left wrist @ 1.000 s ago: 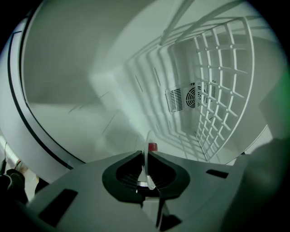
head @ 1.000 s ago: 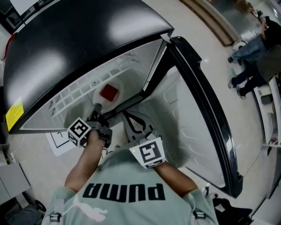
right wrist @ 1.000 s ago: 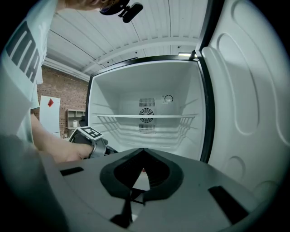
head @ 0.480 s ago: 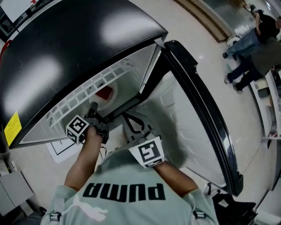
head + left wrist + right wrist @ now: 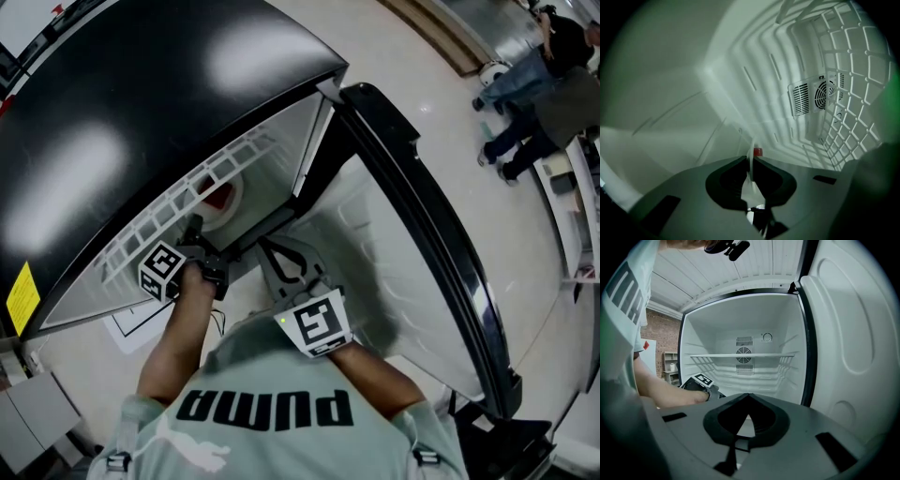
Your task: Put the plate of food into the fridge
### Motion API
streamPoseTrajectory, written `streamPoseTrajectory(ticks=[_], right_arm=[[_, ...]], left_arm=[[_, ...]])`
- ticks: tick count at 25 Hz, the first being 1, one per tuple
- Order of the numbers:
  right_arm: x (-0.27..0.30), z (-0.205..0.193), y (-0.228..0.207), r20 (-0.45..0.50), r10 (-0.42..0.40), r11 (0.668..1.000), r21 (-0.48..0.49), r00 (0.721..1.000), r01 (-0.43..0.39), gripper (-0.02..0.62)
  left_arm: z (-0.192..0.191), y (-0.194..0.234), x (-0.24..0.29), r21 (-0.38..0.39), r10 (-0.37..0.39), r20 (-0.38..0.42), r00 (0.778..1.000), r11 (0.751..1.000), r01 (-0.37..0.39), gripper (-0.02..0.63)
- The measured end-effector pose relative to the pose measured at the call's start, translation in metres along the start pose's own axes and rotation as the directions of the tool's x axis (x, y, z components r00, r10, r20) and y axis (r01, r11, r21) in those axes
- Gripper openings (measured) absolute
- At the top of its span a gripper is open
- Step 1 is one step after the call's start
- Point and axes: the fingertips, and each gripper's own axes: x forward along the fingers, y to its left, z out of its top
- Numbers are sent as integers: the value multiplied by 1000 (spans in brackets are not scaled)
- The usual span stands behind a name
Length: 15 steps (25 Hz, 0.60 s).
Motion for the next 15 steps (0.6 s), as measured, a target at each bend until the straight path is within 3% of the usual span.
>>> streamPoseTrajectory(ticks=[15], right_arm=[[4, -4, 8, 2, 23, 1000, 11, 1000, -23, 5]], left_arm=[[8, 7, 6, 90, 65, 30, 997, 994, -68, 31]])
